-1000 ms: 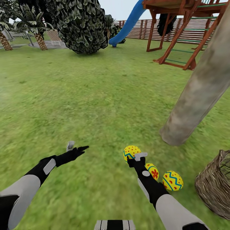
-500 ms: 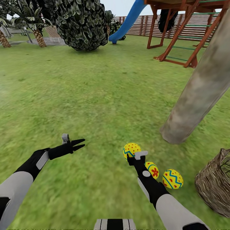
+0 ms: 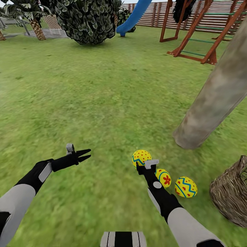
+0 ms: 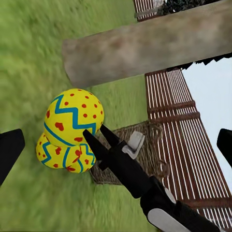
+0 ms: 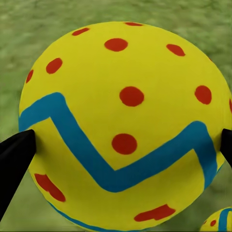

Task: Take the three Easter eggs out of the wicker basket on the lawn in the garden, then place them on the lawn next to a single tree (choose any tree) so that all three eggs are next to the same tree and none are left in the basket.

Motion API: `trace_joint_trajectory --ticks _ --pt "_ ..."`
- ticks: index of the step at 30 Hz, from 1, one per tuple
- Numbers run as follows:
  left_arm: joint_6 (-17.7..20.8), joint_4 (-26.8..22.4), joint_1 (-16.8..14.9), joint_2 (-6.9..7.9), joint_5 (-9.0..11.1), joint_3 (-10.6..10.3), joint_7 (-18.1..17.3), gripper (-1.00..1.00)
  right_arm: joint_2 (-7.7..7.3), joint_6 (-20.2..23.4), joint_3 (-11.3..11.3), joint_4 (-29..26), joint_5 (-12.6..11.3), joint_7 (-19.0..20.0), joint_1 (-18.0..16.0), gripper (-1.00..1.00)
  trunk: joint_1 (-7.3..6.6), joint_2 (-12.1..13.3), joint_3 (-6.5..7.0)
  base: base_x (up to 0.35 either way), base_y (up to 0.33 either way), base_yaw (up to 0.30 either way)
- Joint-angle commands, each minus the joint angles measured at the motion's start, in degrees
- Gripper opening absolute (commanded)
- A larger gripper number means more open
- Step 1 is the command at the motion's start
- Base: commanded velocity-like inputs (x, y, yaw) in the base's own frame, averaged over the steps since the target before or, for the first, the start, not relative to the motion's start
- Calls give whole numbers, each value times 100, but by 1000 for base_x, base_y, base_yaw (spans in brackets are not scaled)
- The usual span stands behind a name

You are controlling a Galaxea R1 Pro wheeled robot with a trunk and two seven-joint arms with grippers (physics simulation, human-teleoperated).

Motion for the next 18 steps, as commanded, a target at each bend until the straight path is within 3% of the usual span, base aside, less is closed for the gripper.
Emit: trace_joint_trajectory --ticks 1,18 --pt "55 0 -2 3 30 -11 -3 100 -2 -27 26 6 41 -56 -4 -100 1 -3 -27 0 0 0" --pt "55 1 -4 -14 22 -20 -7 100 -11 -74 28 9 46 -53 5 -100 45 -26 -403 0 0 0"
